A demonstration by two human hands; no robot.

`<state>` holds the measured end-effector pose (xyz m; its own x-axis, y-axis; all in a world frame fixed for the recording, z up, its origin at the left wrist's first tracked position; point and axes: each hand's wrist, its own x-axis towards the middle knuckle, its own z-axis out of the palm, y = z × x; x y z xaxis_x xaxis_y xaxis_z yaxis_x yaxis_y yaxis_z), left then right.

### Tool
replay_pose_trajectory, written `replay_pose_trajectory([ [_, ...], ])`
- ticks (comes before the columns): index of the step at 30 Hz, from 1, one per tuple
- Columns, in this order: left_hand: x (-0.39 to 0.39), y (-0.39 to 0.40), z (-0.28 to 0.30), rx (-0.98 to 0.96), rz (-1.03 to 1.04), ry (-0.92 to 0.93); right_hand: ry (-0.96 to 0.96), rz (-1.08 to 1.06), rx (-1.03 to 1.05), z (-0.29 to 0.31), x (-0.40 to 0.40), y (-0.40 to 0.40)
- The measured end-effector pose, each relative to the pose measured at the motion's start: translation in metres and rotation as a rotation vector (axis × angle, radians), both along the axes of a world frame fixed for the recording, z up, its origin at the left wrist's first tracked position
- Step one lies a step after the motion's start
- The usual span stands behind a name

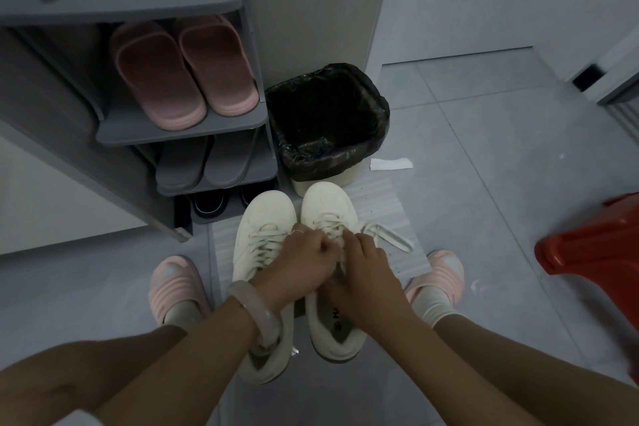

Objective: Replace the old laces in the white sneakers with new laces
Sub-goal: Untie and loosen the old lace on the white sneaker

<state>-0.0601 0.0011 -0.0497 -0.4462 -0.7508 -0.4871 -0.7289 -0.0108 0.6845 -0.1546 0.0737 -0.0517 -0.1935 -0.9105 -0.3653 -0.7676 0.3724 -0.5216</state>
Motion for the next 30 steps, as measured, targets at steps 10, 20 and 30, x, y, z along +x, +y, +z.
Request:
replay_pose_trajectory([
  [10,0.003,-0.013,0.027,0.615,0.46,0.354,0.031,-0.044,0.138,-0.005,-0.002,-0.003],
  [20,0.007,0.011,0.005,-0.222,-0.082,-0.044,-0.155,-0.1,0.097,-0.004,0.002,0.006],
  [30,0.001,0.001,0.016,-0.715,-0.09,-0.076,-0.17,-0.15,0.162,-0.001,0.004,0.001],
])
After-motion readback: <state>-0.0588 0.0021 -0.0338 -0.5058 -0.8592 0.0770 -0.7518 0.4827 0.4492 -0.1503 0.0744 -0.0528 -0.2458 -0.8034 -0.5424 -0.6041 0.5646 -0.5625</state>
